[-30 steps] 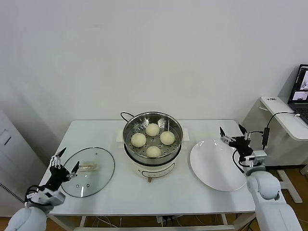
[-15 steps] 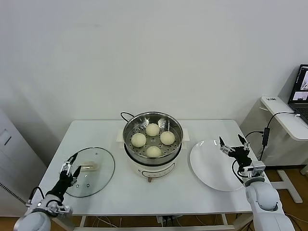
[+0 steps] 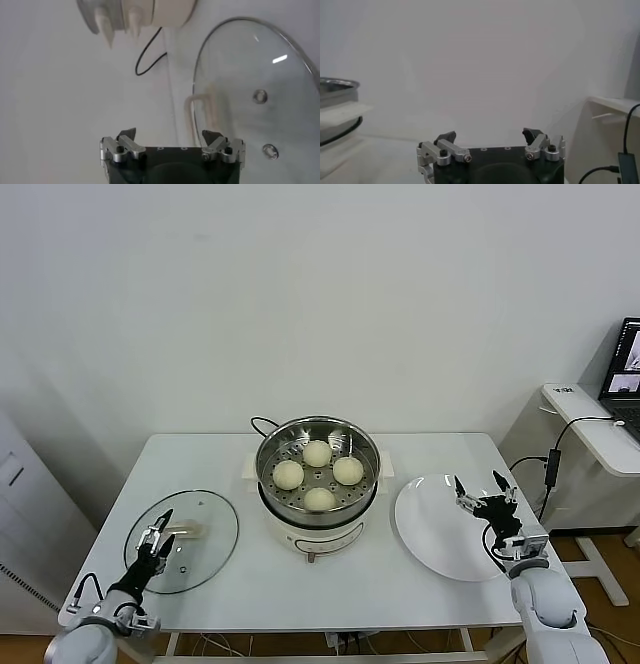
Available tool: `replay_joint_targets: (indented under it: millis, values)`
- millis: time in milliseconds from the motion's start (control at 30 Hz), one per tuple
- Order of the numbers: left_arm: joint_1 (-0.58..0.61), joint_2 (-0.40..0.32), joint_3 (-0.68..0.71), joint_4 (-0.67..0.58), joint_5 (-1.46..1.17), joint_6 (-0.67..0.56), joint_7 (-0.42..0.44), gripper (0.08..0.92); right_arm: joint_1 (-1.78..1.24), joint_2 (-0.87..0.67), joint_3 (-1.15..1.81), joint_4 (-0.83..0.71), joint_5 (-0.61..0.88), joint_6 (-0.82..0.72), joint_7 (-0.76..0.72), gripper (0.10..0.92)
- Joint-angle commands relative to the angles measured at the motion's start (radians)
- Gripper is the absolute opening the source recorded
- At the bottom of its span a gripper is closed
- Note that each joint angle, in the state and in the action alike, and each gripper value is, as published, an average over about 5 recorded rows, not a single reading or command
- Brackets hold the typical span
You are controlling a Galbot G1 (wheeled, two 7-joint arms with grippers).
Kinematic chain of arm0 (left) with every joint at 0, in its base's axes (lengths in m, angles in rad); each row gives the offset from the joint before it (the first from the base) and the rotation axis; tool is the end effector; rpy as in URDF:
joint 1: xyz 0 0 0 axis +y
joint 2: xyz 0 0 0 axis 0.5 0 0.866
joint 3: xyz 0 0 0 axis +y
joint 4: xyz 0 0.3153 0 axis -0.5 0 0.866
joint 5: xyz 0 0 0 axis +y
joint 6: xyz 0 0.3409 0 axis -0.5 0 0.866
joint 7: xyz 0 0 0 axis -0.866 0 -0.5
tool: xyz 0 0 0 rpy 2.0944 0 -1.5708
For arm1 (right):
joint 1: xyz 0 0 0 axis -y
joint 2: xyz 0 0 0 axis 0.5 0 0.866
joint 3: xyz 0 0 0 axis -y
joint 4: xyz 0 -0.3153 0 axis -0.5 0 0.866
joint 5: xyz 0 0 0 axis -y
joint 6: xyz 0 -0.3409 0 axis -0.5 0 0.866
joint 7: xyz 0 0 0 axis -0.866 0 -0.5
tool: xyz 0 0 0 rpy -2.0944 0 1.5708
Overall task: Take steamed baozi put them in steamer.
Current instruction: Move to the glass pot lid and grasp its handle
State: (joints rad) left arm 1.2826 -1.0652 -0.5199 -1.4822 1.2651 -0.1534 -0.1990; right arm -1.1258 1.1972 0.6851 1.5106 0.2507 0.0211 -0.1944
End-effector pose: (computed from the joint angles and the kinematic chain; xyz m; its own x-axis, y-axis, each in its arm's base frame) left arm 0.2596 0.1662 -0.3737 -0.9783 0.1473 0.1457 0.1199 -0.1713 0.9779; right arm 0.3118 -0.1735 -0.3181 -0.9967 -0.0232 0.0781 -0.0324 0.9925 -0.1177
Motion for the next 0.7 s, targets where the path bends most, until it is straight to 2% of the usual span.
replay_joint_targets:
  millis: [33,400,700]
  values:
    - [-0.088,-0.026,0.013,0.049,0.033,0.000,-0.013,0.823,-0.006,0.006,0.003,-0.017,-0.015,0.004,-0.010,0.823]
    - [-0.112,-0.033,0.048,0.060,-0.016,0.019,0.012,0.803,-0.002,0.011,0.007,-0.020,-0.023,0.006,-0.016,0.823]
    - [-0.082,-0.028,0.034,0.018,-0.049,0.003,0.012,0.559,0.000,0.011,0.009,-0.020,-0.033,0.004,-0.019,0.823]
